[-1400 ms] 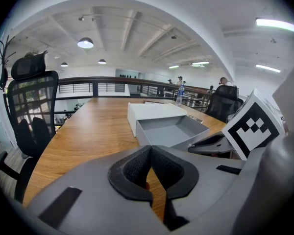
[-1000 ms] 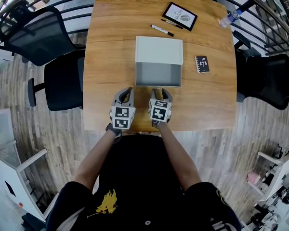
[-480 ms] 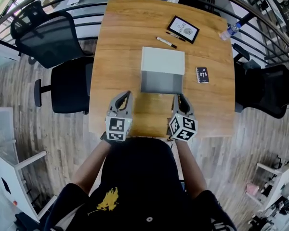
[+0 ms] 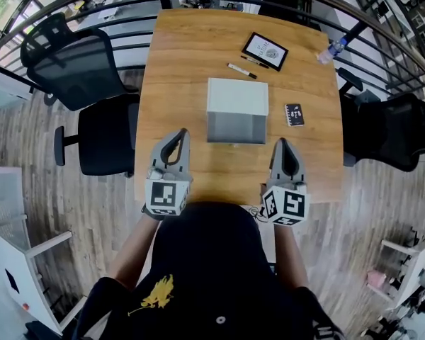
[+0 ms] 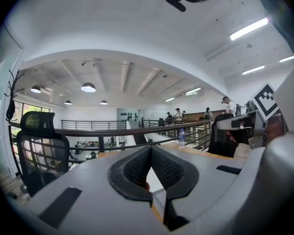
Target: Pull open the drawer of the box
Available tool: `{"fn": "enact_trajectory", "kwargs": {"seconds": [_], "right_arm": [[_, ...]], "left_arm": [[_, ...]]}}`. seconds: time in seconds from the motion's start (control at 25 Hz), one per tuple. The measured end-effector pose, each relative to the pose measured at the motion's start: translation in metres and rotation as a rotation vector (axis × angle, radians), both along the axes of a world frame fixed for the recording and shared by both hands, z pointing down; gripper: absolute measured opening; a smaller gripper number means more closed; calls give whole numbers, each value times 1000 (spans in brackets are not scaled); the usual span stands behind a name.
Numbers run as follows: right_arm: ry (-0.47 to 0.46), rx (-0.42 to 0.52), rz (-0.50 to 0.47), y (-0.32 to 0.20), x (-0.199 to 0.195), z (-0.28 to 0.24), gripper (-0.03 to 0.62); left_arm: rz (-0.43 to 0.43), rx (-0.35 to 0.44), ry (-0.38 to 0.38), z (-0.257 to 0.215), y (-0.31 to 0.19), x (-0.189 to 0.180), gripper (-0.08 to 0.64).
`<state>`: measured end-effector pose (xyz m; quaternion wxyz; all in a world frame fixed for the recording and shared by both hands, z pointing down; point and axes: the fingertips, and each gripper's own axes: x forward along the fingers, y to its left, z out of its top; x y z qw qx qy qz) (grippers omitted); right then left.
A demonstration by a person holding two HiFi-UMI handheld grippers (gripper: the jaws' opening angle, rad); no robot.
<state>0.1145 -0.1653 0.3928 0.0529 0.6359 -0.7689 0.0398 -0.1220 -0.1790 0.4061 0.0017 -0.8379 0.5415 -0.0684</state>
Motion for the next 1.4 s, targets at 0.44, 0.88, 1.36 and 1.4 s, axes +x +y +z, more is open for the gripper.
{"fn": "enact_trajectory", "kwargs": {"seconds": [0.44, 0.88, 1.36, 1.4], "right_arm": [[1, 3, 35, 0, 16, -6, -2], [12, 7, 23, 1, 10, -8, -2], [93, 39, -96, -38, 7, -11, -2], [115, 53, -122, -47, 6, -12, -2]], "left_arm": [[22, 6, 6, -7, -4, 9, 17], [38, 13, -1, -8, -2, 10, 17], [63, 33, 19, -8, -20, 20, 17], [63, 45, 21, -8, -24, 22, 17]]}}
